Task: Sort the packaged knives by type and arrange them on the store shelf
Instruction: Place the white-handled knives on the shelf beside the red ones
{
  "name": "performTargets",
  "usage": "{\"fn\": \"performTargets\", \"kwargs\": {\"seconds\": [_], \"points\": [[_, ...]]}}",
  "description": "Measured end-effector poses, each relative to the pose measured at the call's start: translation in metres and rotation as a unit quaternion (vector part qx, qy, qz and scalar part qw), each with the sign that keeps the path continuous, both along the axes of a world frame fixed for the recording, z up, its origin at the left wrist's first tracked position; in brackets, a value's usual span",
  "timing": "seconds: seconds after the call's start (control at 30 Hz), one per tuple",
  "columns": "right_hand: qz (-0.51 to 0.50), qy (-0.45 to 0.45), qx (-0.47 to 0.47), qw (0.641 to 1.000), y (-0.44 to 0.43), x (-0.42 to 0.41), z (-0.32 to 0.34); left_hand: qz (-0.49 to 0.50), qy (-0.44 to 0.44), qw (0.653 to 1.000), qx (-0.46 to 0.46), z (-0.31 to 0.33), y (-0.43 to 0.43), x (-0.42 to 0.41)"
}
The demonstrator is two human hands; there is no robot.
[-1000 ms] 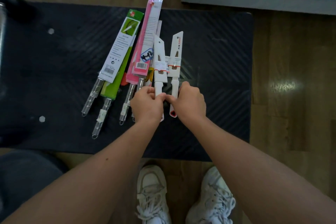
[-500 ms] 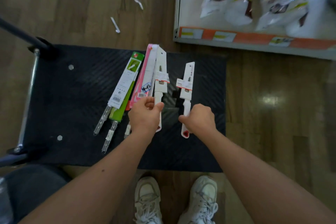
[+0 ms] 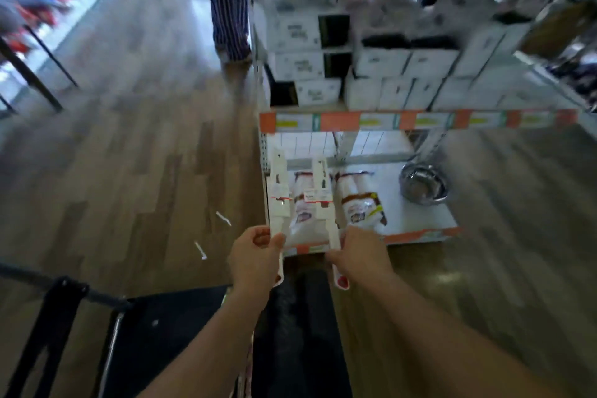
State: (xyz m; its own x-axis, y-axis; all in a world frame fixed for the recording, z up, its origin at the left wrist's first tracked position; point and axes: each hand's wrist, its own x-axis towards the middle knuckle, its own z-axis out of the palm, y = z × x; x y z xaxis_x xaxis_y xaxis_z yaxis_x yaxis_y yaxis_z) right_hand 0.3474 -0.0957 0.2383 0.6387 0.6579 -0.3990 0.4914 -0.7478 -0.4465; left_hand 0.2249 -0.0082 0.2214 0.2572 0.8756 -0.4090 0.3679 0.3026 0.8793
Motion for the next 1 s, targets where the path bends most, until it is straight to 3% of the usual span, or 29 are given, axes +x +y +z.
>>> {"fn": "performTargets", "kwargs": {"seconds": [0.3,0.5,0.7,1.0], "points": [[-0.035,-0.061,0.047,0.996,-0.012,0.019,0.204,-0.029,-0.083,0.996,0.015,0.181,-0.001,0.015],[-0.073,-0.080,0.074,0.991,-0.033,0.050,0.299,-0.058,-0.121,0.990,0.045,0.267,-0.010,0.035],[-0.092,-0.085,0.094,0.988,-0.035,0.106,0.334,-0.063,-0.162,0.983,0.063,0.306,0.005,0.087],[-0.065,-0.088,0.083,0.991,0.007,0.250,0.346,-0.028,-0.141,0.981,0.132,0.326,0.035,0.232]]}}
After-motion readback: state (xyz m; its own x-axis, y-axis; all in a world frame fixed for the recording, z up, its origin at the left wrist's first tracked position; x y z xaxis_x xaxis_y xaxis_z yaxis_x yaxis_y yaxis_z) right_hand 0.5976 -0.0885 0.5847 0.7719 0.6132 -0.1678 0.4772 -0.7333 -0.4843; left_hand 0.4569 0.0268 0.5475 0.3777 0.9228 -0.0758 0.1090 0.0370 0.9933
